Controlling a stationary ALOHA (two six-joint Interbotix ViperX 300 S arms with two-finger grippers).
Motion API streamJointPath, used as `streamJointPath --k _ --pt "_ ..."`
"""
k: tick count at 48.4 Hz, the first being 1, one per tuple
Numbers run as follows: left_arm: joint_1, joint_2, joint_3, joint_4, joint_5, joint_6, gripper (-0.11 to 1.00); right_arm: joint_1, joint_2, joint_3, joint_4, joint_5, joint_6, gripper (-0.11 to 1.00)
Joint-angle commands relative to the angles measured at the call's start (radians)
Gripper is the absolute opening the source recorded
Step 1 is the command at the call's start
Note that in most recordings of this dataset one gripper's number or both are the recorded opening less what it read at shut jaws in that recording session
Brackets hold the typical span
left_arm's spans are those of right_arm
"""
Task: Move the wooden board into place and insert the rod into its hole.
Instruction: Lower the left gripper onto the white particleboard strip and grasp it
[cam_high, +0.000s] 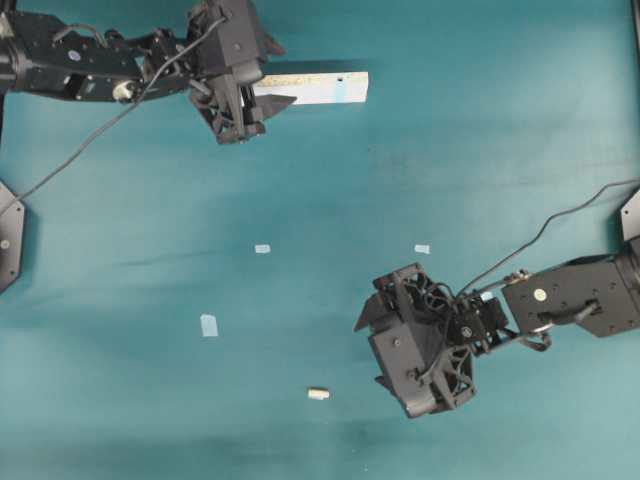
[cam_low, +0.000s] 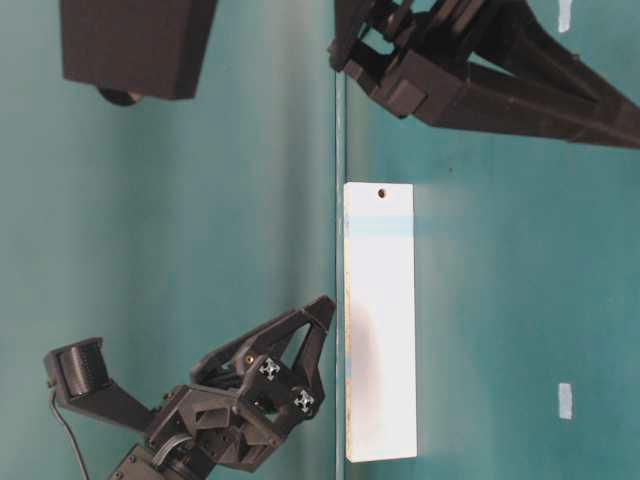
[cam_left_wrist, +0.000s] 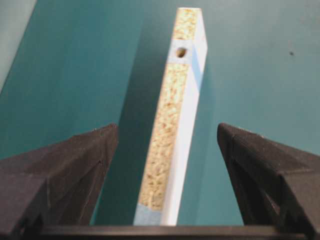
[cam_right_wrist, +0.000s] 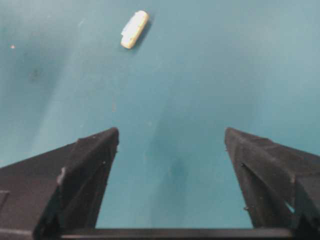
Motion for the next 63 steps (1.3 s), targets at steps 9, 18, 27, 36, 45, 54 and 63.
streamJointPath --k 9,18,27,36,45,54,63 --pt "0.031 0.020 -0.015 0.002 0.000 0.008 0.87 0.003 -0.028 -0.009 -0.002 -0.008 0.002 0.95" --pt "0.034 0.067 -0.018 0.003 0.000 0.011 0.87 0.003 -0.021 -0.009 -0.002 -0.008 0.002 0.95" --pt "0.034 0.095 -0.008 0.002 0.011 0.006 0.87 0.003 -0.017 -0.011 -0.002 -0.008 0.002 0.95" --pt "0.040 0.112 0.000 0.002 0.049 0.011 0.87 0.005 -0.015 -0.011 -0.003 -0.009 0.002 0.95" --pt "0.046 0.117 -0.003 0.002 0.049 0.011 0.85 0.003 -0.015 -0.012 -0.003 -0.009 0.002 0.94" --pt "0.052 0.117 -0.009 0.002 0.038 0.014 0.47 0.003 -0.015 -0.014 -0.003 -0.009 0.000 0.94" --pt "0.052 0.117 -0.006 0.003 0.029 0.012 0.21 0.003 -0.015 -0.014 -0.003 -0.009 0.002 0.94"
